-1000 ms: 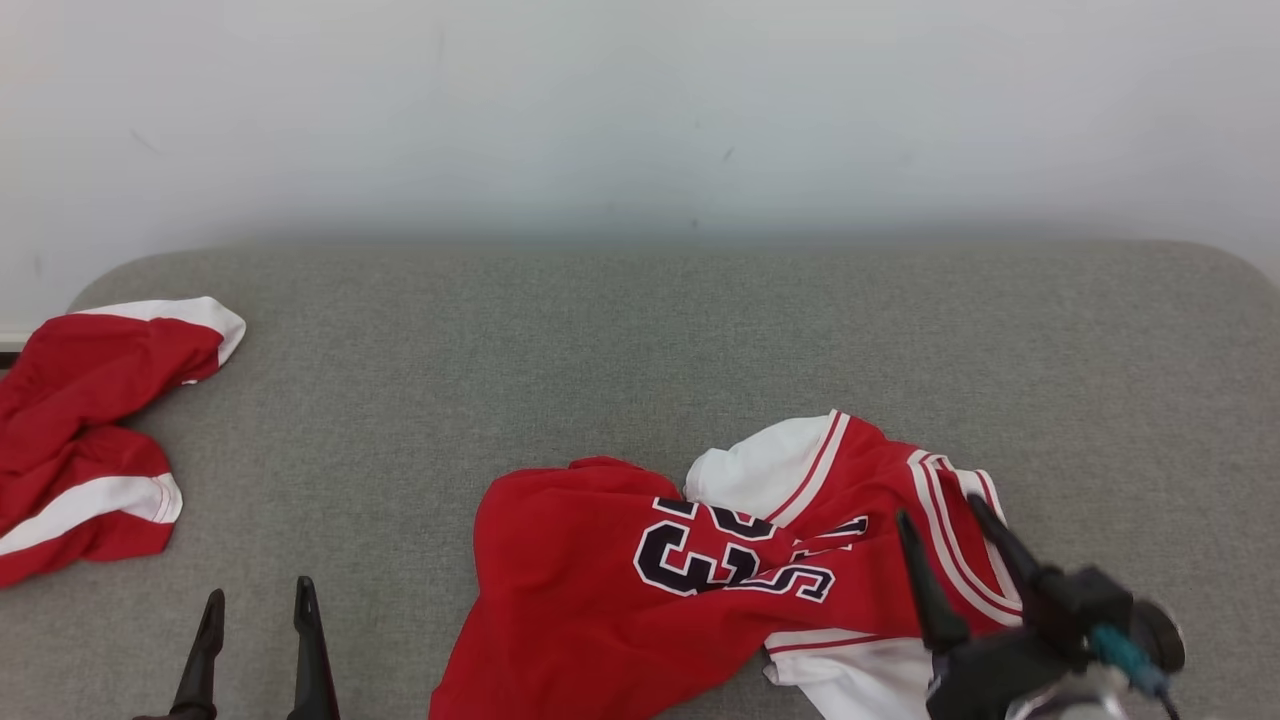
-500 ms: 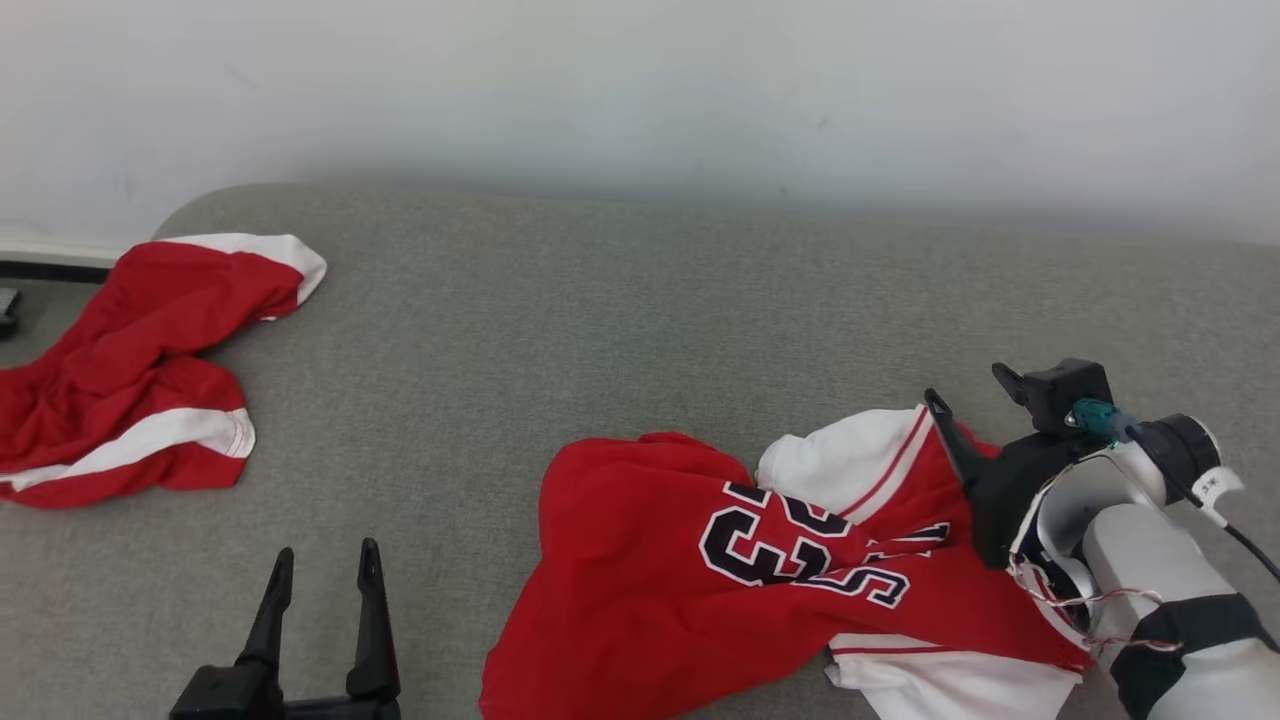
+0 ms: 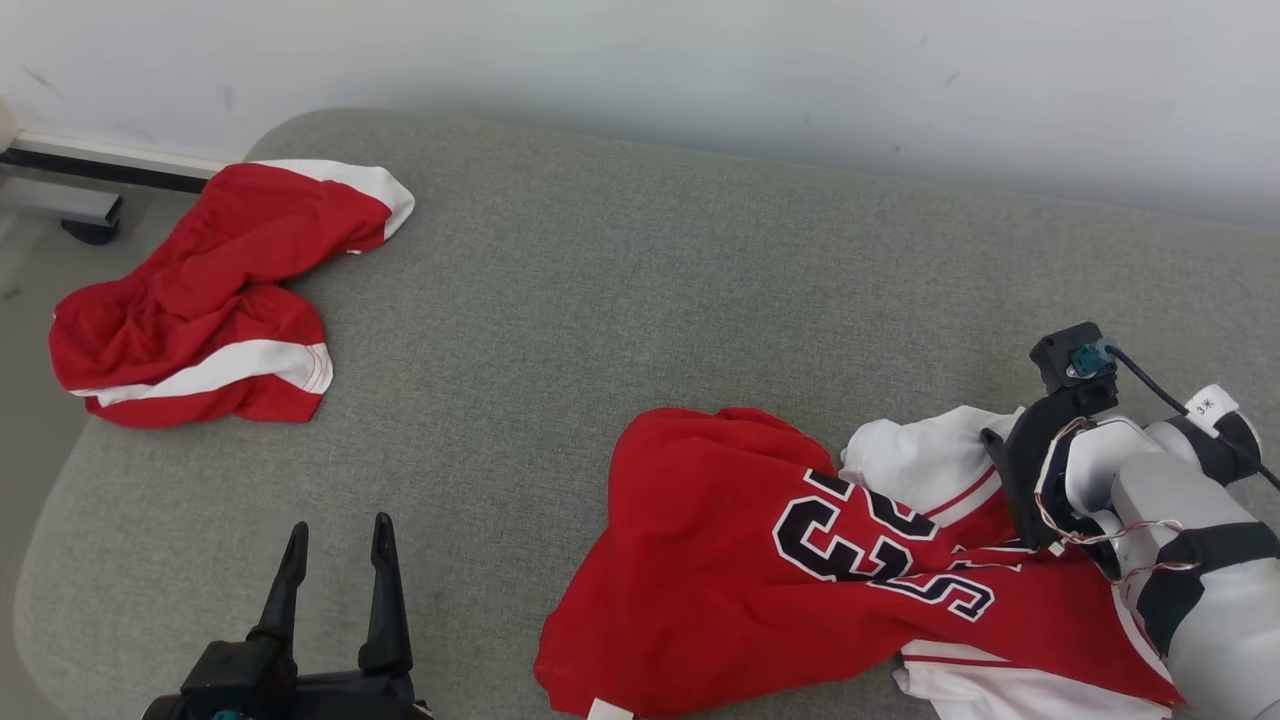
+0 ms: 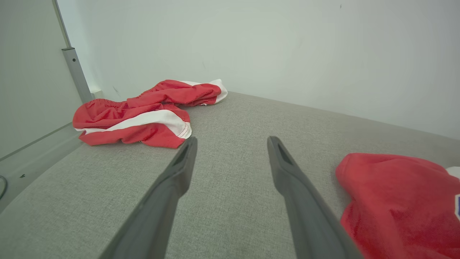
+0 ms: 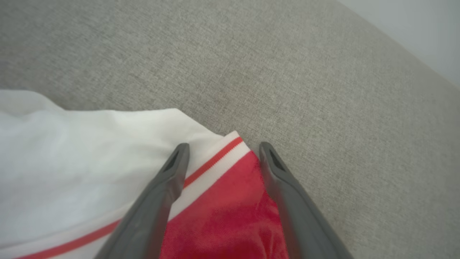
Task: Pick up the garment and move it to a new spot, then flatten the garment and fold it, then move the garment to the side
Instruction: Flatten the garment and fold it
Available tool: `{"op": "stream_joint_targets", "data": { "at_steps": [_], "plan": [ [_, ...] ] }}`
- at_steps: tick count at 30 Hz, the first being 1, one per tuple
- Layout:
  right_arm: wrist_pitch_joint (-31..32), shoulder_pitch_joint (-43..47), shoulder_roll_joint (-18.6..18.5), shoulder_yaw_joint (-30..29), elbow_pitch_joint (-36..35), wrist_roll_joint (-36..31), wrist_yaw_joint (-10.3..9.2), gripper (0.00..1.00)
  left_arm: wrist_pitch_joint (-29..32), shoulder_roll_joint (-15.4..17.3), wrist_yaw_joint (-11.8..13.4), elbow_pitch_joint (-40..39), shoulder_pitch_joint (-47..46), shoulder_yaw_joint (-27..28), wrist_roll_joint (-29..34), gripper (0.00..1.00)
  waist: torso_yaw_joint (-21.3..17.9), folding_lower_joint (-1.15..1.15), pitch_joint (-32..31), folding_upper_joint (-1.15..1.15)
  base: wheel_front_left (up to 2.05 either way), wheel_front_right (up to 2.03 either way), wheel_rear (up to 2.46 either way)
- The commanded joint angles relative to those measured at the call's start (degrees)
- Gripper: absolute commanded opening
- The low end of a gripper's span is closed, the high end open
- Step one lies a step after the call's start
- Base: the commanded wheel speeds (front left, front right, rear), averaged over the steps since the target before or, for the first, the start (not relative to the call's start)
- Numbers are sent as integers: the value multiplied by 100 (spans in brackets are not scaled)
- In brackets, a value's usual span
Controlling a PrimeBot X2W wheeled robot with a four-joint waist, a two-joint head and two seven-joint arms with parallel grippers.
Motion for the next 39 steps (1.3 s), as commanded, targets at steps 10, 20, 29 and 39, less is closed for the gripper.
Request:
{"op": "stream_joint_targets", "data": {
  "at_steps": [10,20,29,39],
  "plan": [
    [156,-501,-170,640,-101,658,-15,0,-19,-119,-174,16,-130,242,276,100,-48,-1,139,-1,0,0,0],
    [-1270,-1837,-824,213,444,541,-14,0,-19,-160,-365,69,-341,313,424,100,-63,-1,285,-1,0,0,0],
    [-2228,-2299,-797,-438,1470,1,-14,96,-19,-175,-395,198,-487,86,345,100,122,-1,445,-1,0,0,0],
    [-2686,-1971,-565,-465,1562,-244,-14,100,-19,-174,-405,340,-291,160,456,100,-154,-1,-15,-1,0,0,0]
  ]
}}
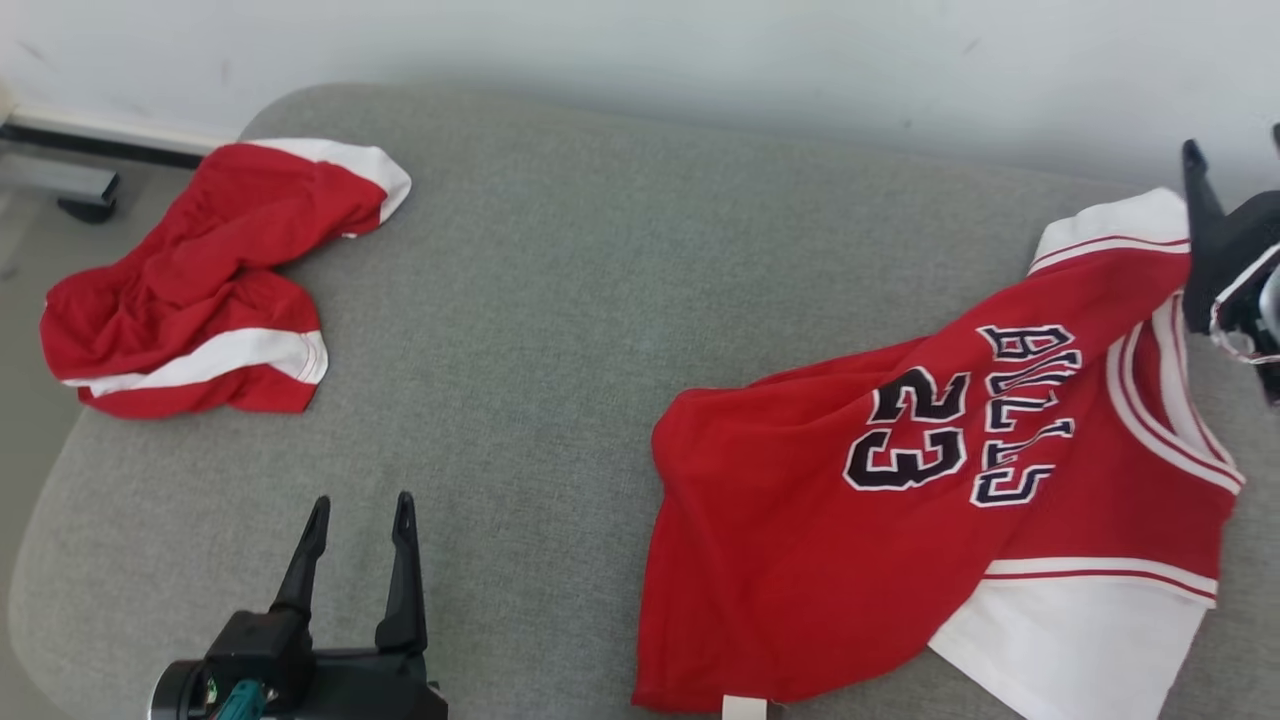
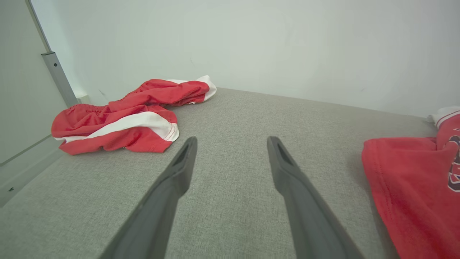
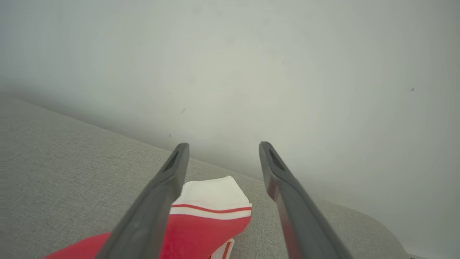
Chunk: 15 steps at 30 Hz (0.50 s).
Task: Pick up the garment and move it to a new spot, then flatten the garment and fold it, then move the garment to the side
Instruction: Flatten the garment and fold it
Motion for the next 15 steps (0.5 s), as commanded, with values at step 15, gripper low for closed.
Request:
{"op": "stream_joint_targets", "data": {
  "at_steps": [15],
  "plan": [
    [-455,1854,49,-315,-2038,1012,-15,100,-19,-8,-104,-82,774,294,179,100,-1112,0,-912,-1,0,0,0]
  ]
}}
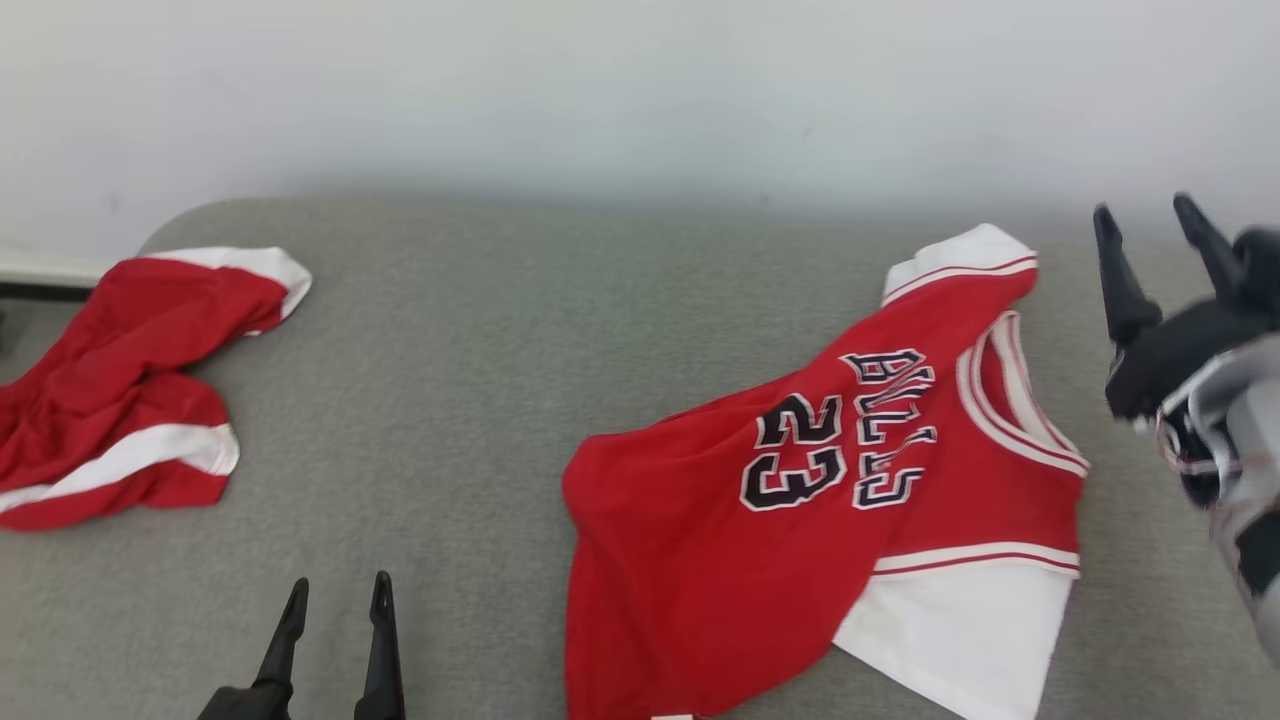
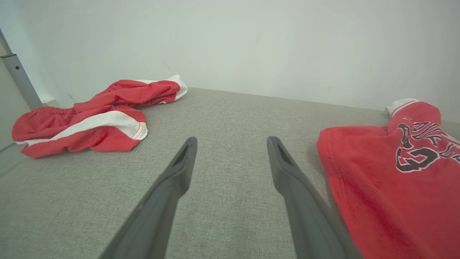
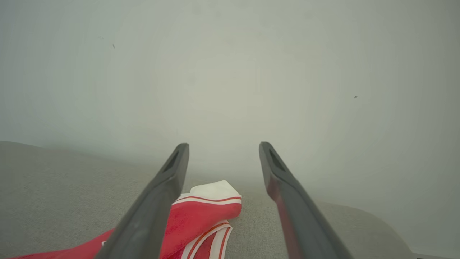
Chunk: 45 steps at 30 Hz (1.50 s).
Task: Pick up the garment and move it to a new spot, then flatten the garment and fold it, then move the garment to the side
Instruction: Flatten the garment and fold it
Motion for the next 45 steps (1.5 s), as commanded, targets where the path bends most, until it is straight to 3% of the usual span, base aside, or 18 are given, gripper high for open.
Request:
{"op": "stream_joint_targets", "data": {
  "at_steps": [1,4,12,22,32,45],
  "plan": [
    [-19,412,-21,-110,-240,27,-14,100,-19,-7,-3,-30,110,32,36,100,-358,1,-235,1,0,0,0],
    [-15,1082,-22,-380,-852,-77,-14,100,-19,-7,24,-80,206,1,51,100,-537,1,-263,1,0,0,0],
    [-15,2924,400,-1383,-2126,-475,-14,100,-19,-5,-61,-11,238,-60,120,100,-747,1,-346,1,0,0,0],
    [190,4300,1086,-2210,-3065,-912,-14,100,-19,82,-235,305,378,-476,262,100,-767,1,-396,1,0,0,0],
    [516,5024,1724,-2457,-3468,-1121,-14,100,170,206,-361,590,739,-1253,186,100,-679,1,-365,1,0,0,0],
    [655,5101,2149,-2152,-2751,-1350,-15,100,168,80,-384,1349,327,-1952,-228,100,-693,1,-259,1,0,0,0]
  ]
}}
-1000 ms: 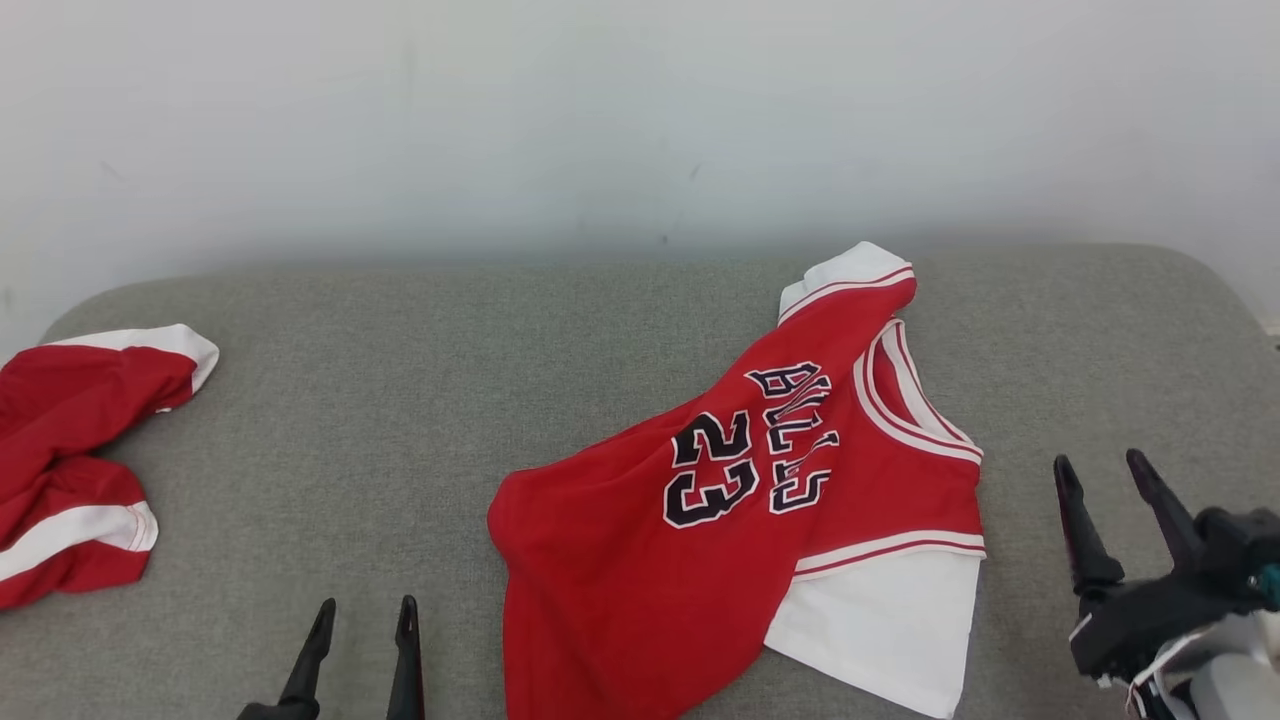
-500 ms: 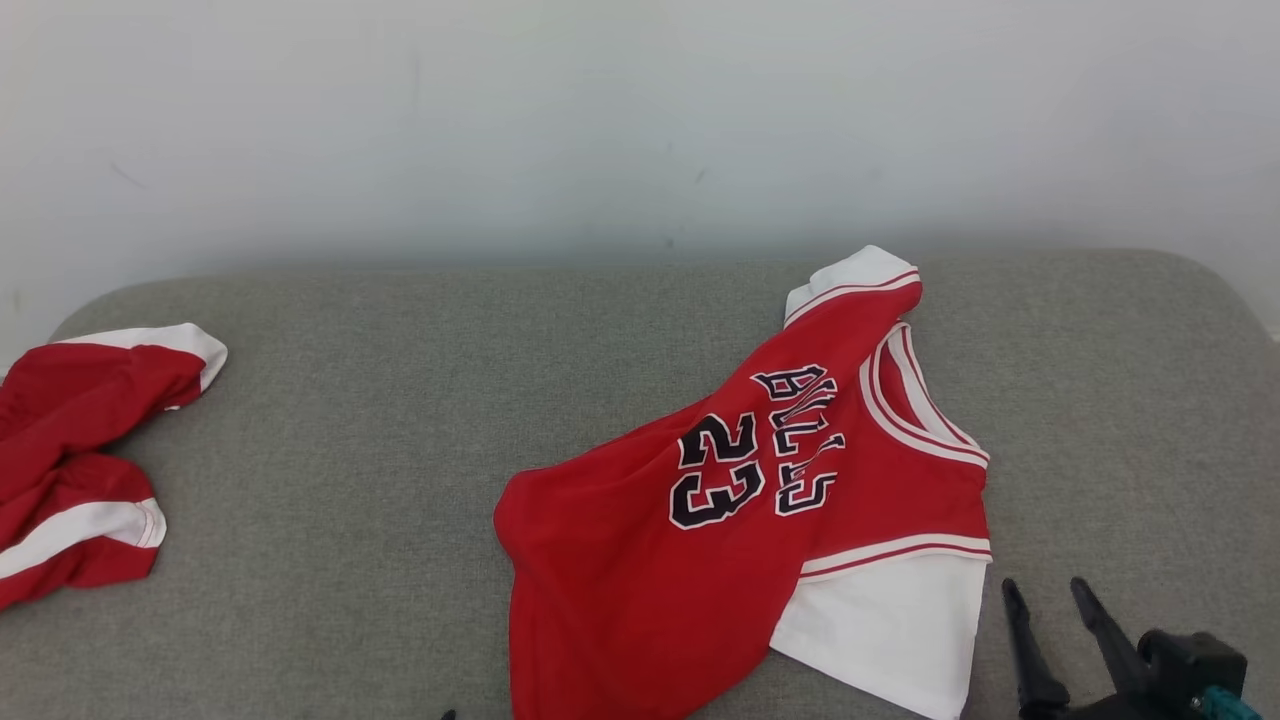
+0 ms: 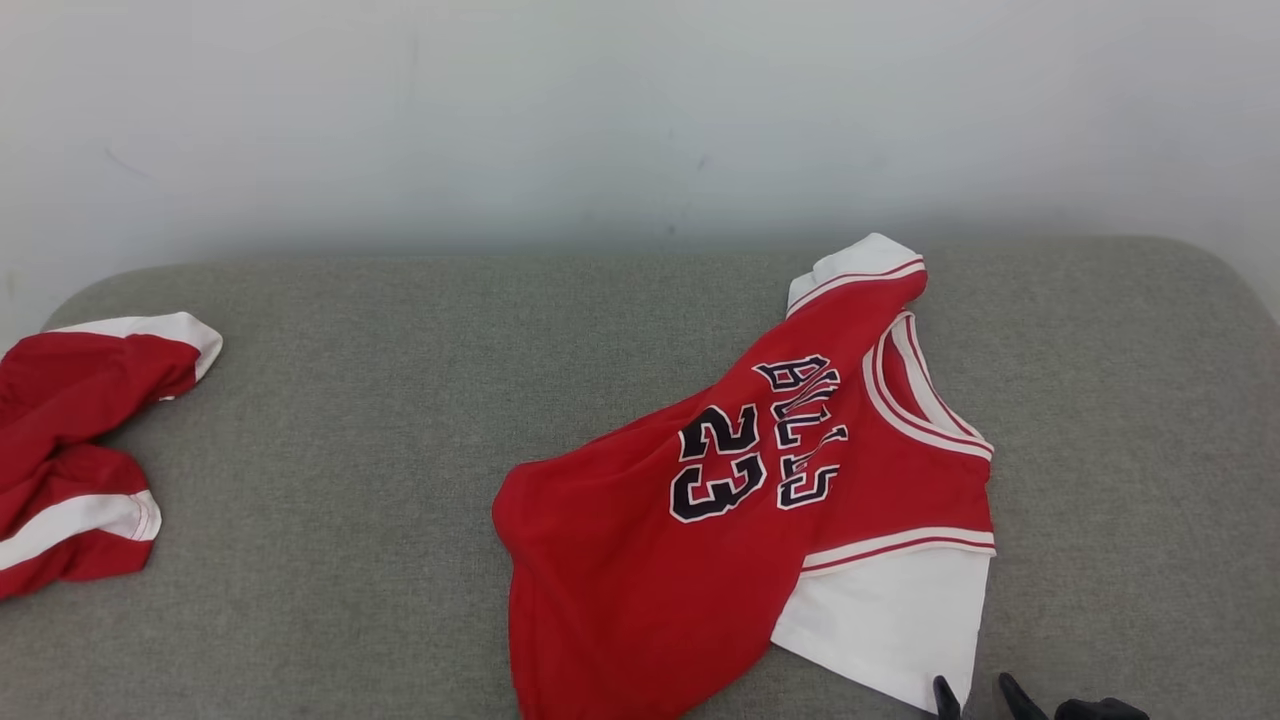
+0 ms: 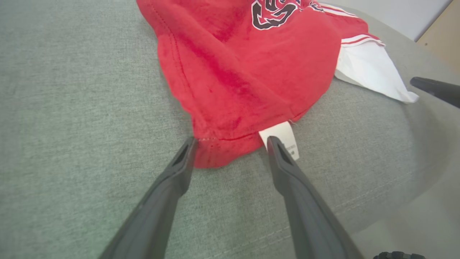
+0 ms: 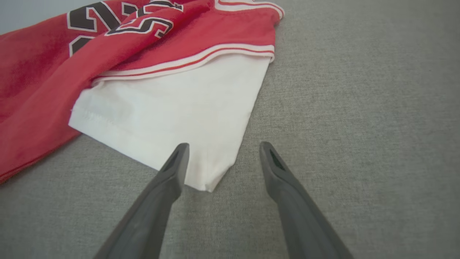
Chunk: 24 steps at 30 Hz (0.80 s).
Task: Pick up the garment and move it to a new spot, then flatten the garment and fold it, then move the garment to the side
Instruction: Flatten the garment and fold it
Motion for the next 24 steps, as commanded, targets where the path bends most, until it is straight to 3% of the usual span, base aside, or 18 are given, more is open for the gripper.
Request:
{"op": "stream_joint_targets", "data": {
  "at_steps": [1,14,15,16,17,18,19,24],
  "plan": [
    [-11,-74,42,30,36,-22,-13,100,-46,-19,-2,51,-101,-24,-43,100,-2,0,18,0,0,0,0],
    [-154,-397,228,200,901,20,-13,100,-158,-60,-6,981,-678,-139,-459,100,-33,0,58,0,0,0,0],
    [-160,-425,249,221,978,40,-13,100,-158,-71,-2,1050,-715,-165,-491,96,-38,0,55,0,0,0,0],
    [-154,-455,273,255,1053,67,-13,45,-166,-79,-2,1107,-752,-193,-559,48,-41,0,50,0,0,0,0],
    [-168,-492,298,290,1114,88,-13,15,-180,-83,-1,1140,-786,-213,-591,42,-51,0,45,0,0,0,0],
    [-177,-524,312,316,1167,98,-13,0,-189,-82,-1,1160,-820,-219,-627,27,-56,0,41,0,0,0,0],
    [-197,-558,325,338,1209,114,-13,0,-200,-82,-1,1166,-840,-213,-670,0,-59,0,35,0,0,0,0],
    [-302,-643,281,386,1315,191,-13,0,-211,-87,-1,1103,-845,-263,-608,0,-67,0,16,0,0,0,0]
  ]
}}
